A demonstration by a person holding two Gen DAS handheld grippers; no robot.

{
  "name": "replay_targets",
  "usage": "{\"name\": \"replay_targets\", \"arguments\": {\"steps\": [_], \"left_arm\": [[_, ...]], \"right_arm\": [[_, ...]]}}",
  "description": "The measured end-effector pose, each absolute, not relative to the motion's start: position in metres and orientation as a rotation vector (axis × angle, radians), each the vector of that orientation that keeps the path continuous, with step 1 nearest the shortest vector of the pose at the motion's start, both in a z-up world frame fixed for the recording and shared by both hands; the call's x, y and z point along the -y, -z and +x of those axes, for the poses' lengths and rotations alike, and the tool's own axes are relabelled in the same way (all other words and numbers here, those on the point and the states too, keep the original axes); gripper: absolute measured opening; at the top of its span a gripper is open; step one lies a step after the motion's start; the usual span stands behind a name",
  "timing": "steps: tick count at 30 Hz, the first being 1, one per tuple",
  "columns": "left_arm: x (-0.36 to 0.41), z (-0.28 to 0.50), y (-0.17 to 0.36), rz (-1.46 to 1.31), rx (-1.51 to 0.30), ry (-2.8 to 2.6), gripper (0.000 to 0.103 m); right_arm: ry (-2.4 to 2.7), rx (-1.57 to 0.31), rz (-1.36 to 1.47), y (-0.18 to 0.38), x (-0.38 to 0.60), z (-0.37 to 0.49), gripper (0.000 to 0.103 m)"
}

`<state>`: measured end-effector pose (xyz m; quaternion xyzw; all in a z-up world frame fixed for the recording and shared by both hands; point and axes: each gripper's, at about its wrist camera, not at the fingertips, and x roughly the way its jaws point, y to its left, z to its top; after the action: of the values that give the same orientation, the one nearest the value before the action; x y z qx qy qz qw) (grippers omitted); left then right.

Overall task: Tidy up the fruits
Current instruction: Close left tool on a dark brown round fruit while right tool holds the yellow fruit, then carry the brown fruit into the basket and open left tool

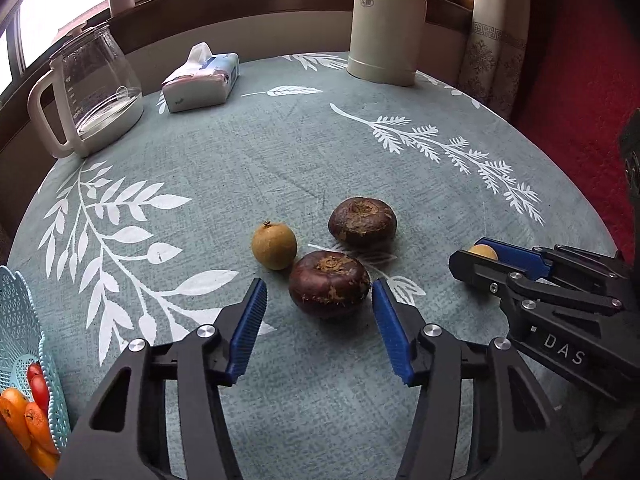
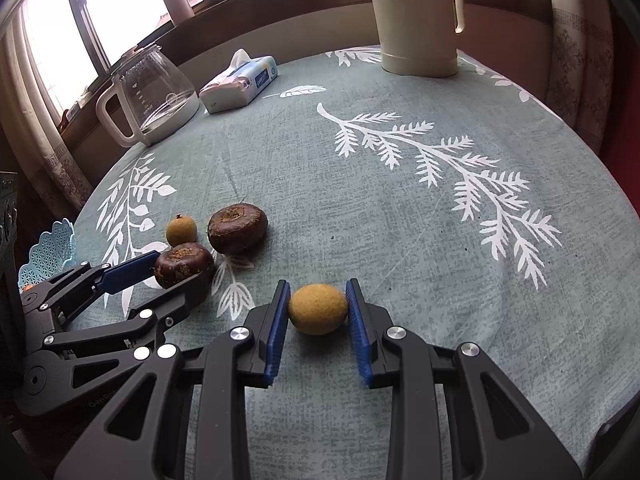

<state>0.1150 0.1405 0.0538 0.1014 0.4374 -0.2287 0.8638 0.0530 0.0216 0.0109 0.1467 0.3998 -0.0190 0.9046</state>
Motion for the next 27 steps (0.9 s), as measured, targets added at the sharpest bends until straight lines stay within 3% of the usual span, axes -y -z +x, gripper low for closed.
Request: {"name": "replay_targets", "arguments": {"steps": [3, 6, 27], "left_arm": [[-0.136, 0.116, -0.051, 0.212, -0.919, 0.484, 0.046], [-0.138, 0.116, -0.052, 0.193, -0.911, 0.483, 0.043], [-0.173, 0.064, -0.099, 0.164, -0.762, 0.399, 0.043]], "right_arm": [[0.039, -0.826, 0.303, -0.011, -0.021, 0.053, 0.029], [0.039, -0.826, 0.304, -0.011, -0.021, 0.053, 0.029], [0.009, -0.738, 0.247, -0.031, -0.037, 0.035, 0.029]]}}
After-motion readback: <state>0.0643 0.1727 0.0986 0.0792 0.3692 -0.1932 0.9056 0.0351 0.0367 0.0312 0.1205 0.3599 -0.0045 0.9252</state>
